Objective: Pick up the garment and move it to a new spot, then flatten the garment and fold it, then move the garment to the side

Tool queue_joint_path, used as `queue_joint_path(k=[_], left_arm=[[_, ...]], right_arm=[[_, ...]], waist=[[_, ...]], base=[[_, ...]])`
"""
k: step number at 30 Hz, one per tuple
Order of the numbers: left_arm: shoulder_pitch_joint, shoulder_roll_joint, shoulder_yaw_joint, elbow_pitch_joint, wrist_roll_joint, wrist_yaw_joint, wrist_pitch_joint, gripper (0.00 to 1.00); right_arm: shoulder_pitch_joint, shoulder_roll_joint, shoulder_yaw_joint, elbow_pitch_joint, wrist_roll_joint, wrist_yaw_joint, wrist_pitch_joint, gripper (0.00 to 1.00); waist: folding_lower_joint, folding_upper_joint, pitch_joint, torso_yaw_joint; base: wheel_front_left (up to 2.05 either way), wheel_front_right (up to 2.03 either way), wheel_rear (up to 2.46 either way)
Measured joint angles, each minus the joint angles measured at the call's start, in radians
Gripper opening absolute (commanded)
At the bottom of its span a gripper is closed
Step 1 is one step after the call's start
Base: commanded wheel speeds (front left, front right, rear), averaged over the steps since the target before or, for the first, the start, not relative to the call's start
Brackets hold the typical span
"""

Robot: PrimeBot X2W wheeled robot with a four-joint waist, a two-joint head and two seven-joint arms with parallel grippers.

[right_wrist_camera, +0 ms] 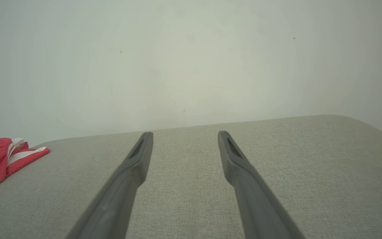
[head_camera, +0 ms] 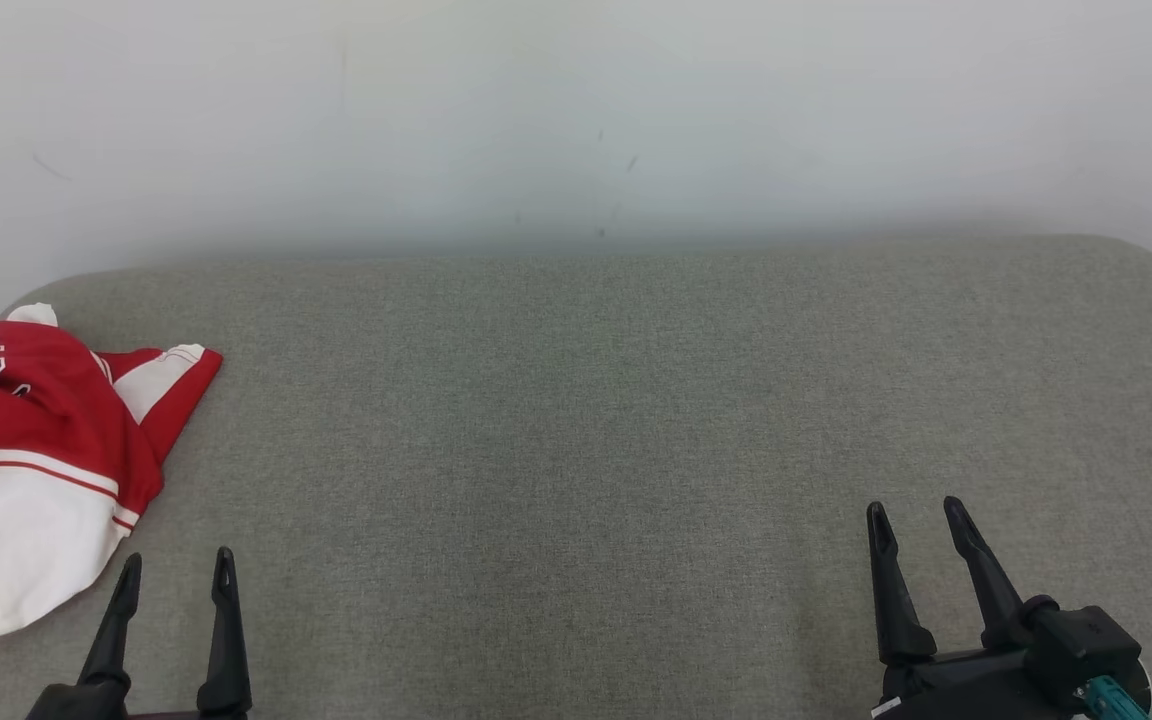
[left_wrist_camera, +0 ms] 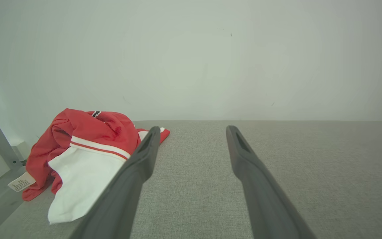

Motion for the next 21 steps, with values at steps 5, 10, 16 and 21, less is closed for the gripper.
queue_joint_path(k=[5,10,16,21], left_arm=[[0.001,0.008,-0.009,0.011,0.022,-0.009,-0.009,1.00],[0.001,0.016,-0.019,0.012,0.044,-0.016,-0.018,1.00],[0.000,0.022,-0.023,0.020,0.050,-0.017,-0.022,1.00],[-0.001,0.026,-0.021,0.029,0.045,-0.017,-0.022,1.00]], right_arm=[[0.001,0.000,-0.005,-0.007,-0.026,0.000,-0.009,1.00],[0.006,0.000,-0.013,-0.010,-0.055,0.000,-0.018,1.00],[0.010,0.000,-0.013,-0.009,-0.067,0.000,-0.022,1.00],[0.011,0.000,-0.013,-0.006,-0.067,0.000,-0.022,1.00]], waist=[[0.0000,0.0000,0.001,-0.002],[0.0000,0.0000,0.001,-0.004],[0.0000,0.0000,0.000,-0.004],[0.0000,0.0000,-0.002,-0.002]], base=[[0.00,0.00,0.00],[0.00,0.00,0.00],[0.00,0.00,0.00],[0.00,0.00,0.00]])
